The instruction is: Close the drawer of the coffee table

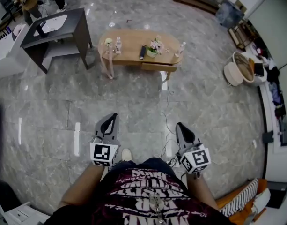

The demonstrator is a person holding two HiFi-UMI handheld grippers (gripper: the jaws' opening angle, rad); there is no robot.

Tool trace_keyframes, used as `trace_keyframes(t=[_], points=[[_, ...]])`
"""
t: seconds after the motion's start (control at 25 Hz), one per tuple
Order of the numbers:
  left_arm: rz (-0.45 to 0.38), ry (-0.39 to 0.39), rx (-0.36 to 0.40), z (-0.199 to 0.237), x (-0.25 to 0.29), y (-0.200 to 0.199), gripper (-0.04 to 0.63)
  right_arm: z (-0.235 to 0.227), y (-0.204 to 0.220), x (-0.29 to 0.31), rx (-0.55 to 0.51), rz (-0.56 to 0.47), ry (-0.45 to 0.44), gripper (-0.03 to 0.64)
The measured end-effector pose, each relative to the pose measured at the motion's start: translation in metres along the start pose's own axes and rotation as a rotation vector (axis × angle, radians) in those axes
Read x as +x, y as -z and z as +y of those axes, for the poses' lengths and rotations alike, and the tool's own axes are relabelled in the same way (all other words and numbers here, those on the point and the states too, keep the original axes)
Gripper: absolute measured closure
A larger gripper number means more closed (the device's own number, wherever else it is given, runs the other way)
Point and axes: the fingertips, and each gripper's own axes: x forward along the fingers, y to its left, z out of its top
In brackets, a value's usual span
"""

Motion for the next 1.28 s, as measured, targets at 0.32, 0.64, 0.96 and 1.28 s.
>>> trace_keyframes(t=[0.32,0.64,0.96,1.28], points=[[-0.014,0.043,-0.001,0.006,0.009,-0.003,0.572,0.02,0.001,0.02,-0.005,-0.001,-0.04,0.581],[-0.007,0.064,-0.046,0.005,0.026,-0.005,0.572,0.011,-0.002,0.037,0.0,-0.027,-0.049,0.581],[0.009,0.087,-0.075,-0.004,0.049,-0.002,0.572,-0.016,-0.004,0.046,0.034,-0.025,-0.028,0.581],[0.062,0.135,-0.09,-0.017,0.078,0.013,0.572,-0.034,0.023,0.05,0.075,0.038,-0.018,0.581]])
